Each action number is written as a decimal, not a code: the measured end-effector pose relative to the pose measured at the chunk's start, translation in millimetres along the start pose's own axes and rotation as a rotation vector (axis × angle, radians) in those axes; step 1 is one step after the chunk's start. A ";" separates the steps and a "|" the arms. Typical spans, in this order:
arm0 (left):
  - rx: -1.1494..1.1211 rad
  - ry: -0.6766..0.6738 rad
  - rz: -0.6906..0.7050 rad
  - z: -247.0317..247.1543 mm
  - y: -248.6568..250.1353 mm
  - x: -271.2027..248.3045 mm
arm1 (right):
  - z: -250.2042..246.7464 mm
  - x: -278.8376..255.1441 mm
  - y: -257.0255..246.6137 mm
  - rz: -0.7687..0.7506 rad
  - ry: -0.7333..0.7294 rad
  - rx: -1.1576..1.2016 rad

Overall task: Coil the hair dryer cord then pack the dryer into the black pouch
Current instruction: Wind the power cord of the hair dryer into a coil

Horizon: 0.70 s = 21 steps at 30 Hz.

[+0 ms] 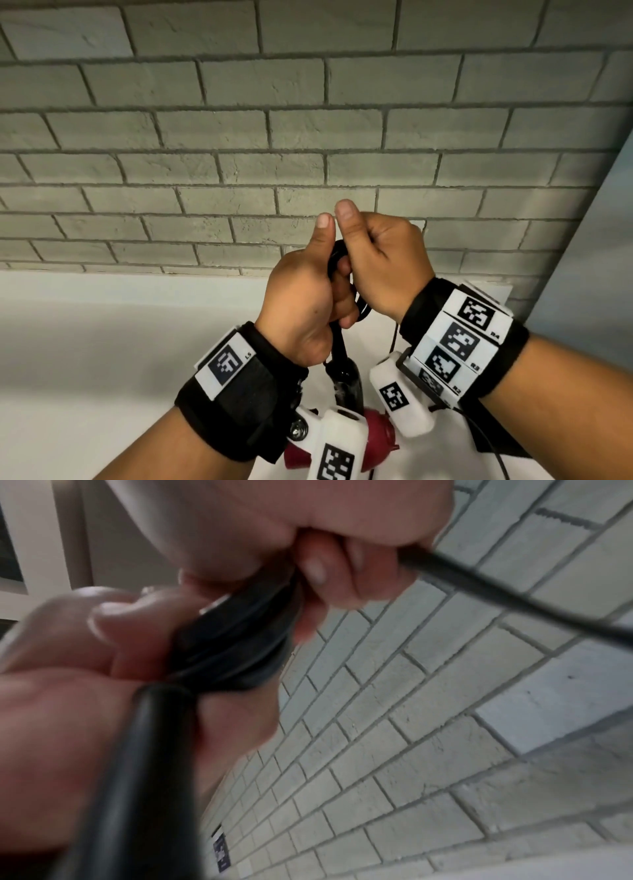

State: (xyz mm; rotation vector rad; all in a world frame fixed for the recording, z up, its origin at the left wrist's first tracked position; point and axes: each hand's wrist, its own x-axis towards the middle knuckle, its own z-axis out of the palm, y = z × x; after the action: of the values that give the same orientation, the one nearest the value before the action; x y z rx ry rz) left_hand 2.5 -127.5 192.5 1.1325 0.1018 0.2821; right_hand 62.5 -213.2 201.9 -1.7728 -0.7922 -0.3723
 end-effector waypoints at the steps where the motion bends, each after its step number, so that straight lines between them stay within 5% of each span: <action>1: 0.014 0.014 0.000 0.6 0.5 0.4 | -0.6 -0.9 -0.8 0.037 -0.053 0.022; 6: 0.031 0.029 0.040 7.2 2.3 -0.3 | 1.7 1.7 -7.2 0.220 -0.056 0.174; 11: 0.146 0.085 0.147 8.9 -1.1 -3.1 | 3.8 6.0 -7.4 0.142 0.035 0.085; 16: 0.067 -0.082 0.147 -1.1 -0.5 -8.0 | -5.9 7.3 -8.6 0.111 -0.152 0.221; 21: 0.081 -0.252 0.107 -18.9 4.8 -7.1 | -27.4 17.9 -6.6 -0.036 -0.357 0.105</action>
State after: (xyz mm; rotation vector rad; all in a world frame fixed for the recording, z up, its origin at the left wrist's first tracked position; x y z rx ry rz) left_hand -9.3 -111.0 188.4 1.2467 -0.1722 0.2301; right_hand 74.7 -231.6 226.9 -1.7503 -1.0748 -0.0338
